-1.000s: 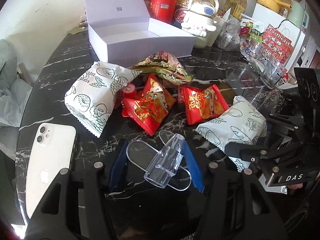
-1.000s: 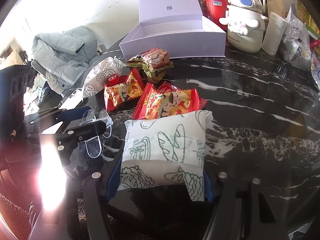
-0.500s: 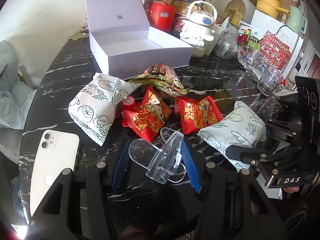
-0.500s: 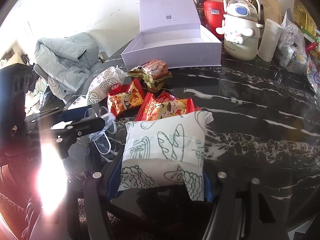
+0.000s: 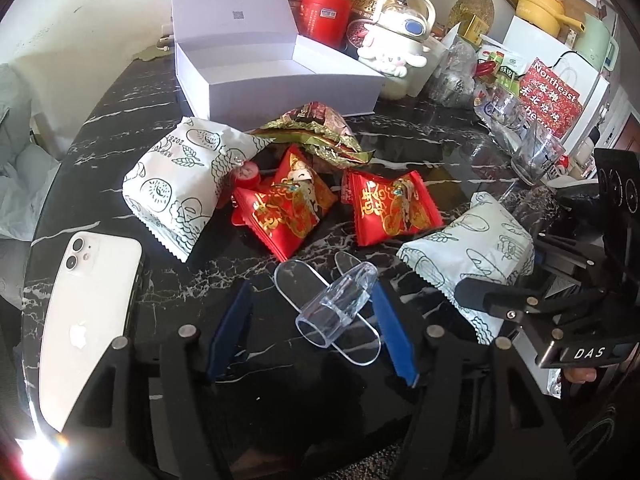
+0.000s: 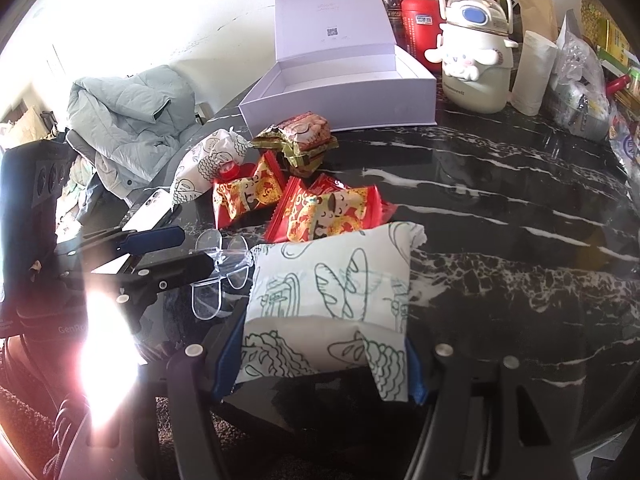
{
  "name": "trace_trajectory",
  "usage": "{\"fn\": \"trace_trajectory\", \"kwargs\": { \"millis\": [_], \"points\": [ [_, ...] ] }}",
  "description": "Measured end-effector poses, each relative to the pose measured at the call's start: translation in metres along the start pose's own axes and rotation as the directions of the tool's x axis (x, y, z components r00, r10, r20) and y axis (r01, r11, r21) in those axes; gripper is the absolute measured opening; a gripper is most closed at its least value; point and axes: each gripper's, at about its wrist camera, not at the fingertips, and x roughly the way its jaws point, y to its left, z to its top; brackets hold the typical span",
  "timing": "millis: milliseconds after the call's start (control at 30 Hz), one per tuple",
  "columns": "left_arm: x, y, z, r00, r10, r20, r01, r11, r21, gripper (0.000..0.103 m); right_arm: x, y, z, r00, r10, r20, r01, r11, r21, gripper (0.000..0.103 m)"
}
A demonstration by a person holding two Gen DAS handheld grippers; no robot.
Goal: Organize objects
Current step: 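Lift the clear stand with the left gripper while the right gripper holds the pouch, then carry the clear stand and the pouch over the open lavender box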
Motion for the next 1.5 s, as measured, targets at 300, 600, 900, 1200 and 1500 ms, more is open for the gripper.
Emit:
{"fn": "trace_trajectory", "kwargs": {
  "millis": [300,600,900,1200,1500],
  "points": [
    [0.008,-0.006,-0.005,0.999,-0.041,-0.014,0.041,0.999,0.006,0.064,-0.001,-0.005,-0.005,1.0,-0.005,-0.007,0.005,1.0,0.004,0.066],
    [0.009,-0.018,-0.004,1.0,-0.006,-0.029,0.008,0.997,0.083,0.039,0.004,-0.011,-0.008,1.0,-0.006,-0.021,0.006,1.0,0.02,0.066],
    [-0.009,-0.017,0.007,0.999,-0.02,0.033,0.017,0.996,0.082,0.039,-0.008,-0.004,0.002,1.0,-0.003,0.022,0.003,1.0,-0.015,0.066],
    [-0.026,-0.017,0.026,0.996,0.001,0.087,-0.009,0.996,0.091,0.04,-0.021,0.004,0.021,0.998,-0.007,0.061,0.01,0.998,-0.06,0.065],
    [-0.033,-0.02,0.042,0.993,0.027,0.113,-0.04,0.992,0.117,0.04,-0.034,0.008,0.043,0.994,-0.028,0.107,0.04,0.992,-0.116,0.065]
  ]
}}
